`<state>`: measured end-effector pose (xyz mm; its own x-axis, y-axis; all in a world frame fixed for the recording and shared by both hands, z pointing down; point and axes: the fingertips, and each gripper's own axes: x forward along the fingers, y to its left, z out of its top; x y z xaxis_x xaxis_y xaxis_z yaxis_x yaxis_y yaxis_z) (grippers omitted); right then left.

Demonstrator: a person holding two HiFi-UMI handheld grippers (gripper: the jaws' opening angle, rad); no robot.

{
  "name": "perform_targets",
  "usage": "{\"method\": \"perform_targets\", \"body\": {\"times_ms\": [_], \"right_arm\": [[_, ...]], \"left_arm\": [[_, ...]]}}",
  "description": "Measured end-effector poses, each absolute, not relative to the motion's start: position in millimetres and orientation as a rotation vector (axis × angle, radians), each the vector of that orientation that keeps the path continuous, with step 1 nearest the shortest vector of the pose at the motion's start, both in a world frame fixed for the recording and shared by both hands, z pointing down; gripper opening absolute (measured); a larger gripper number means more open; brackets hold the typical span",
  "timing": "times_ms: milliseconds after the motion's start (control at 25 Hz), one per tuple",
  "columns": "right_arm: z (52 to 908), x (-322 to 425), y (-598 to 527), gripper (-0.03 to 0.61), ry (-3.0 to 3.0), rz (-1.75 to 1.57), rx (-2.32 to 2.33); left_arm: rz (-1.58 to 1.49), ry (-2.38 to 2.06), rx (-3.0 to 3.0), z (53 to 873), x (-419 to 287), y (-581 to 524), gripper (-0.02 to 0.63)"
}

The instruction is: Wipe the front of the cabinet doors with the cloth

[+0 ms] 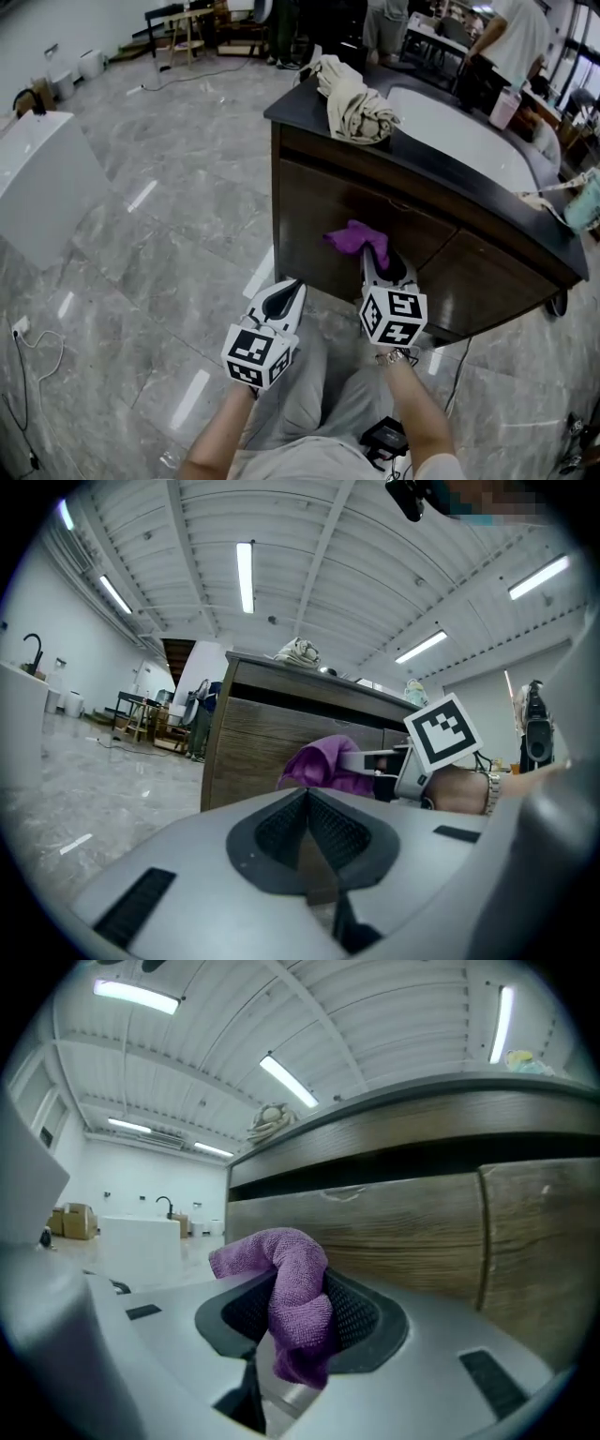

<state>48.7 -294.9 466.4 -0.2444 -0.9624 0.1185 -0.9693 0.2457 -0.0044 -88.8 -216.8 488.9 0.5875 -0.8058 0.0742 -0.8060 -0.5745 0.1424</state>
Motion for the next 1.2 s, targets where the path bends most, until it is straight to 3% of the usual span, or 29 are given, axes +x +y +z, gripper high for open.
{"method": "perform_targets", "body": {"times_ms": [240, 600, 800, 1200], "right_arm": [[485.3, -48.2, -321.6, 0.156, -2.517, 0.134, 1.680], [495.9, -120.3, -368.4, 0.156, -2.556, 0.112, 1.593], [507.2, -111.4, -379.8, 0.156, -2.512, 0.139, 1.632], [516.8, -17.7, -353.9, 0.156, -2.415, 0.187, 1.783]], "left_arm": [[0.030, -1.436, 2.607, 492.5, -119.6, -211.2, 0.006], [0.077, -1.510, 2.531, 511.3, -153.1, -198.3, 0.006], [0.069, -1.527, 2.525, 511.1, -157.7, -198.3, 0.006], [0.071, -1.435, 2.594, 509.9, -119.5, -199.4, 0.006]]}}
